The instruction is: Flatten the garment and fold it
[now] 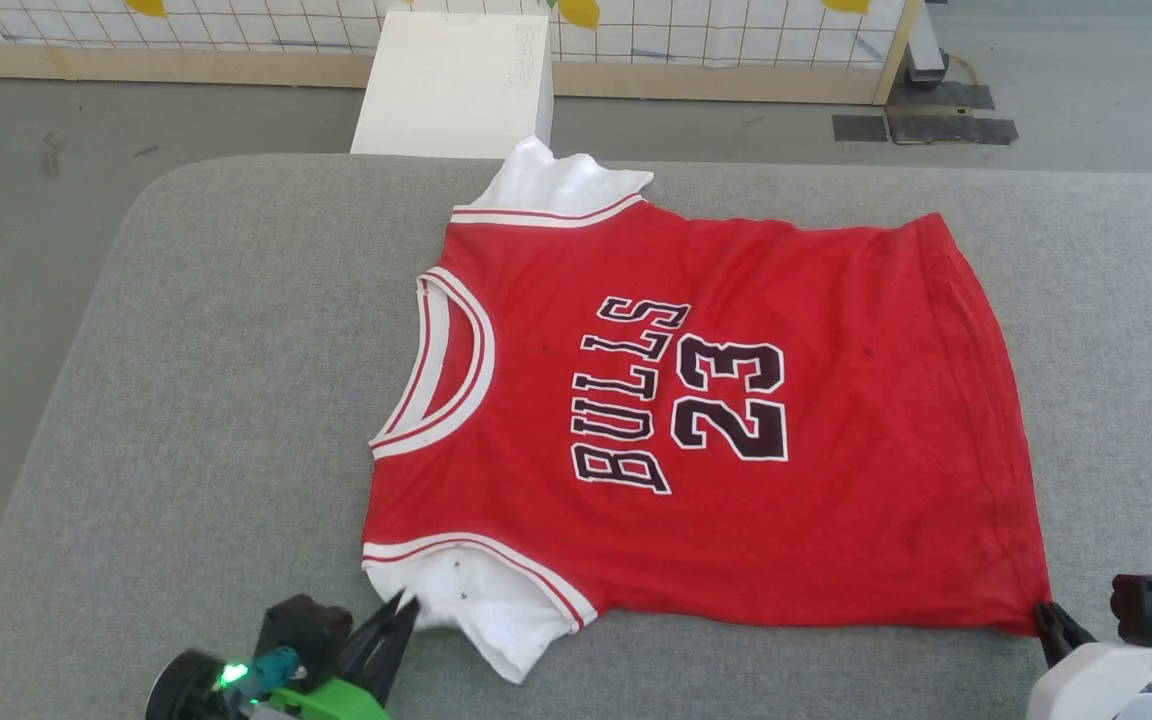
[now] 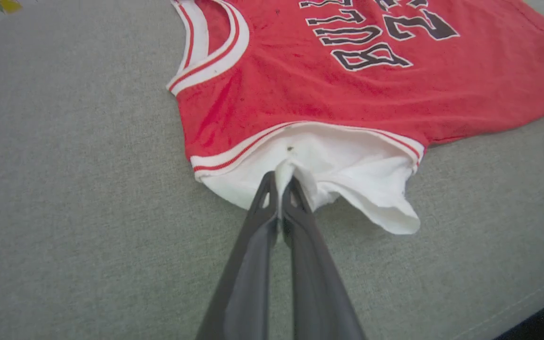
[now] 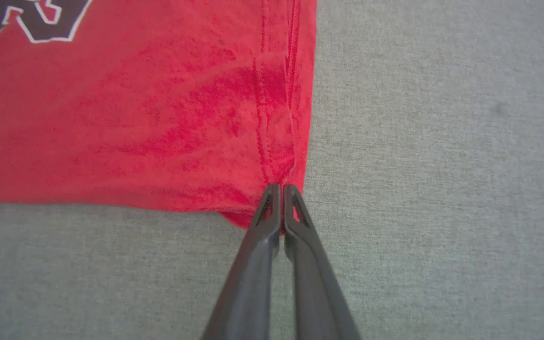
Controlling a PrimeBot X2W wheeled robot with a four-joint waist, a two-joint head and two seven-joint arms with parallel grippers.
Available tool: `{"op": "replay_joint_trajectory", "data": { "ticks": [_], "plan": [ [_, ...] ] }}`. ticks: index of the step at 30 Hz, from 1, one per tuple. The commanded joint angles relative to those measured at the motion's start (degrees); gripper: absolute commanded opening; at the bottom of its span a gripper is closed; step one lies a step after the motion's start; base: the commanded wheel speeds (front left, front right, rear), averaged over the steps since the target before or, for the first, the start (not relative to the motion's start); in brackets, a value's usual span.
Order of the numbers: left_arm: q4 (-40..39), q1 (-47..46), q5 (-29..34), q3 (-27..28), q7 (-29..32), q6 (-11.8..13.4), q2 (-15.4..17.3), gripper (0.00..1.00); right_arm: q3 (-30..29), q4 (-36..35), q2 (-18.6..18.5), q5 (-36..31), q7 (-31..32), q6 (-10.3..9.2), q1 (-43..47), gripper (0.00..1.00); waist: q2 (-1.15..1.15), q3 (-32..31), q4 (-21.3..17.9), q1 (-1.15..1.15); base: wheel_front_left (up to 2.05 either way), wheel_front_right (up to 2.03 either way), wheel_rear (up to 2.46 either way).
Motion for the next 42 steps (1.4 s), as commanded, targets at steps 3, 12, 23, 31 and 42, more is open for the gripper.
{"op": "replay_joint_trajectory", "data": {
  "ticks": [3,12,23,31,42],
  "plan": [
    [1.9,-3.8,5.0,-0.2,-4.9,1.2,-1.4,0.0,0.9,0.6,0.7,0.0,-4.7,-0.09,-0.9,0.0,0.0,0.0,-0.3,0.01,0.0,0.0,0.0],
    [8.7,-17.3,8.9,-0.6,-8.2,-1.8,-4.9,0.0,3.4,2.1,-1.1,-0.2,-7.9,-0.09,-8.3,0.0,0.0,1.9,-1.3,0.01,0.0,0.0,0.0],
    [18.1,-35.2,6.8,0.3,-3.9,-11.3,-4.5,0.0,7.4,6.3,-6.5,0.8,-2.5,-0.09,-22.4,0.0,0.0,8.5,-3.4,0.01,0.0,0.0,0.0],
    [27.3,-42.2,1.7,-0.7,2.3,-14.5,-4.7,0.0,8.6,13.6,-8.3,0.7,2.5,-0.09,-31.5,0.0,0.0,13.0,-4.4,0.01,0.0,0.0,0.0],
    [39.8,-41.6,-14.7,-1.4,24.6,-15.2,-5.6,0.0,11.6,20.4,-9.1,4.0,15.9,-0.09,-37.4,0.0,0.0,14.7,-5.1,0.01,0.0,0.0,0.0]
  ]
}}
